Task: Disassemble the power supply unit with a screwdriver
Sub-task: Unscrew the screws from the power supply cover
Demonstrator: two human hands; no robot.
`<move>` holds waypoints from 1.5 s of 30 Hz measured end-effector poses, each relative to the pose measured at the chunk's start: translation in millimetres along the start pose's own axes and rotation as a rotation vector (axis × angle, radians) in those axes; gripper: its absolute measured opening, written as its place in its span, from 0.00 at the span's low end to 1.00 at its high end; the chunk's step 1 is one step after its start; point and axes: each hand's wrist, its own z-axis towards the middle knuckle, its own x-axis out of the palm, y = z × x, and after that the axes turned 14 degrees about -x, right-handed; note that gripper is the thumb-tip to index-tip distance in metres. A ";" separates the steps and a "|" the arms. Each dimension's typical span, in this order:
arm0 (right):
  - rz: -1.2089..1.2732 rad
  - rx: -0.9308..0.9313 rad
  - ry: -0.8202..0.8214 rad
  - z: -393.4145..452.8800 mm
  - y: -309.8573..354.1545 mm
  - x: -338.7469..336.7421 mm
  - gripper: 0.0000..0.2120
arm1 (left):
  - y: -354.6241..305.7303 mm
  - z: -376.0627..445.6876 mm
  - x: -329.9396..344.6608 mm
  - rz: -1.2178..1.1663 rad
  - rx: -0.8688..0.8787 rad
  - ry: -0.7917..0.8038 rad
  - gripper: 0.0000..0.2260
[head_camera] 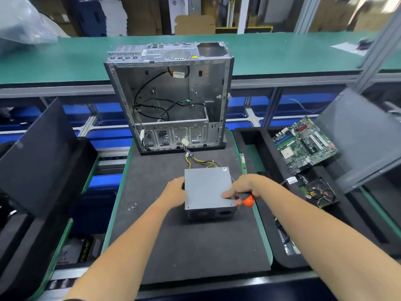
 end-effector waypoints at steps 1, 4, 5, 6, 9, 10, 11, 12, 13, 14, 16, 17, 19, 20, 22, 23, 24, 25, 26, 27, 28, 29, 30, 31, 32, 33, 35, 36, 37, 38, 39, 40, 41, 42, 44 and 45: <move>0.019 -0.003 -0.013 -0.1 -2.7 0.2 0.12 | -0.1 0.3 0.6 -0.012 -0.007 0.006 0.18; 0.033 -0.038 -0.025 -1.0 -6.5 0.2 0.13 | 2.0 -2.2 1.1 -0.093 -0.004 0.041 0.21; 0.034 -0.060 -0.034 -1.2 -7.5 0.2 0.14 | 5.3 -4.0 1.2 -0.146 0.002 0.075 0.24; 0.032 -0.088 -0.054 -1.5 -9.2 0.1 0.15 | 11.3 -6.6 2.3 -0.191 0.014 0.129 0.28; 0.028 -0.183 -0.102 -1.8 -17.1 -0.9 0.19 | 35.3 -16.6 8.2 -0.101 0.027 0.317 0.44; 0.037 -0.209 -0.097 -2.3 -19.5 -1.5 0.20 | 41.8 -19.7 11.3 -0.033 0.022 0.343 0.48; 0.052 -0.231 -0.084 -2.4 -21.9 -1.9 0.19 | 45.7 -22.6 14.6 0.000 0.025 0.341 0.51; 0.071 -0.249 -0.064 -2.6 -23.8 -1.4 0.17 | 46.9 -24.2 17.7 -0.014 0.035 0.320 0.51; 0.094 -0.272 -0.040 -3.0 -25.5 -0.2 0.15 | 44.7 -25.9 20.5 -0.050 0.042 0.290 0.48; 0.113 -0.302 -0.014 -3.4 -27.4 1.4 0.12 | 42.0 -27.4 23.5 -0.082 0.047 0.257 0.44; 0.132 -0.376 0.023 -3.0 -30.6 4.6 0.10 | 37.7 -29.5 28.7 -0.122 0.050 0.206 0.39; 0.136 -0.404 0.026 -2.2 -31.8 5.7 0.10 | 36.7 -30.4 31.1 -0.137 0.046 0.192 0.38; 0.148 -0.422 0.010 -1.3 -32.8 6.0 0.09 | 37.2 -30.6 35.2 -0.148 0.036 0.172 0.38; 0.158 -0.417 -0.005 -1.0 -33.1 5.7 0.09 | 37.9 -30.3 36.5 -0.146 0.034 0.163 0.38; 0.182 -0.396 -0.046 0.3 -34.0 5.0 0.08 | 39.0 -30.0 38.1 -0.143 0.034 0.157 0.37; 0.197 -0.385 -0.066 0.7 -33.9 4.5 0.09 | 39.4 -29.7 38.4 -0.142 0.034 0.159 0.37; 0.213 -0.371 -0.082 0.8 -33.0 3.9 0.10 | 39.5 -30.0 38.2 -0.143 0.036 0.163 0.36; 0.225 -0.355 -0.096 1.4 -31.4 3.0 0.12 | 38.7 -31.0 37.3 -0.144 0.039 0.161 0.34; 0.229 -0.343 -0.113 2.2 -29.2 1.1 0.14 | 37.1 -31.8 35.7 -0.151 0.041 0.154 0.31; 0.227 -0.336 -0.129 3.2 -26.4 -1.8 0.16 | 34.3 -32.5 33.1 -0.155 0.041 0.140 0.28; 0.228 -0.328 -0.136 3.6 -22.7 -5.0 0.17 | 30.8 -32.6 29.4 -0.155 0.043 0.123 0.25; 0.238 -0.313 -0.130 3.0 -18.2 -7.8 0.16 | 27.1 -33.3 24.8 -0.140 0.043 0.103 0.22; 0.252 -0.293 -0.113 1.9 -13.1 -10.4 0.15 | 23.5 -34.1 19.5 -0.127 0.038 0.080 0.19; 0.266 -0.273 -0.094 1.1 -7.4 -12.5 0.14 | 20.0 -34.5 14.2 -0.127 0.023 0.055 0.15; 0.282 -0.254 -0.075 0.0 -1.2 -14.2 0.12 | 16.5 -35.6 9.4 -0.153 0.006 0.031 0.12; 0.298 -0.231 -0.061 -0.9 5.7 -15.4 0.10 | 13.9 -36.6 6.0 -0.191 -0.010 0.008 0.13; 0.291 -0.162 -0.040 -2.7 20.3 -16.0 0.09 | 10.4 -40.9 -0.3 -0.249 -0.024 -0.044 0.18; 0.251 -0.119 -0.027 -3.5 26.4 -16.0 0.10 | 9.0 -42.8 -3.4 -0.248 -0.026 -0.064 0.22; 0.204 -0.078 -0.016 -3.9 31.3 -16.7 0.10 | 7.6 -43.3 -6.1 -0.236 -0.030 -0.073 0.25; 0.168 -0.047 -0.012 -3.5 35.2 -17.1 0.11 | 6.4 -42.9 -8.3 -0.227 -0.035 -0.075 0.28; 0.146 -0.028 -0.015 -3.5 38.9 -17.5 0.10 | 4.6 -42.6 -10.6 -0.219 -0.041 -0.074 0.30; 0.129 -0.020 -0.030 -3.3 42.2 -17.1 0.10 | 2.2 -41.3 -12.7 -0.212 -0.050 -0.077 0.33; 0.112 -0.025 -0.054 -3.5 45.6 -16.3 0.09 | -0.7 -38.9 -15.2 -0.200 -0.060 -0.086 0.34; 0.105 -0.045 -0.080 -2.6 48.8 -16.4 0.08 | -4.8 -35.4 -17.9 -0.188 -0.075 -0.095 0.33; 0.082 -0.100 -0.123 -2.0 54.2 -17.6 0.09 | -12.8 -28.8 -22.8 -0.182 -0.115 -0.079 0.33; 0.035 -0.126 -0.150 -3.2 57.8 -18.6 0.09 | -16.1 -25.4 -24.9 -0.178 -0.131 -0.071 0.34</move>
